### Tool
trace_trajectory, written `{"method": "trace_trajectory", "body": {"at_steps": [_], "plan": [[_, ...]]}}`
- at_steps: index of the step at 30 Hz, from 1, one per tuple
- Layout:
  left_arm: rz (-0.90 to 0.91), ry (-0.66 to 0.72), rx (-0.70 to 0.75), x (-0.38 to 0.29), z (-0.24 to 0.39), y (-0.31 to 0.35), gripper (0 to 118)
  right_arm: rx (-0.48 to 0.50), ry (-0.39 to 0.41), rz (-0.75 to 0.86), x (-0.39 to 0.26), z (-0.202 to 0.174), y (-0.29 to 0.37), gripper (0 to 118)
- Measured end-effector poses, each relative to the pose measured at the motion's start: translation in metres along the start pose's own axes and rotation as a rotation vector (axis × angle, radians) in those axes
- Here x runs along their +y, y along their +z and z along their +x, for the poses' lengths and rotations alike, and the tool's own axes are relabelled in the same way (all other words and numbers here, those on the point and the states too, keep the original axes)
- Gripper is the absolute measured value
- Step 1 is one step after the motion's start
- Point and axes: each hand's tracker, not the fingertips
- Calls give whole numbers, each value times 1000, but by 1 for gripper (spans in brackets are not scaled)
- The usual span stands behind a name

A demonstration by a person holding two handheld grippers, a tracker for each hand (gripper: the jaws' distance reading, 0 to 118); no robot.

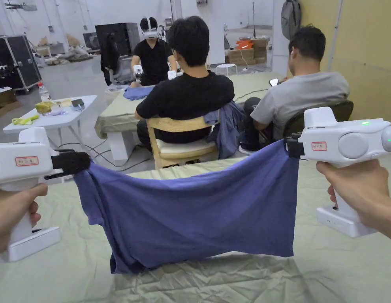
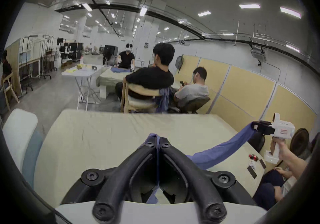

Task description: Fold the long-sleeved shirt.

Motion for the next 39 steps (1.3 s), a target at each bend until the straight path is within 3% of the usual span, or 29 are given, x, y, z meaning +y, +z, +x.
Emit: {"method": "trace_trajectory", "body": {"at_steps": [12, 17, 20, 24, 32, 39], "plan": [[-200, 115, 23, -210, 21, 66, 1, 32, -74, -263, -188, -37, 79, 4], [-302, 242, 58, -295, 22, 97, 1, 37, -107, -348, -253, -38, 105, 4], [-353, 210, 87, -335, 23, 110, 1, 35, -100, -418, -283, -37, 116, 4], [-385, 269, 96, -365, 25, 127, 1, 45, -33, -478, -309, -43, 136, 4], [-466, 221, 99, -398, 26, 150, 1, 57, -10, -540, -342, -41, 158, 4], [-521, 174, 118, -411, 31, 140, 5, 62, -37, -578, -354, -40, 149, 7]]}}
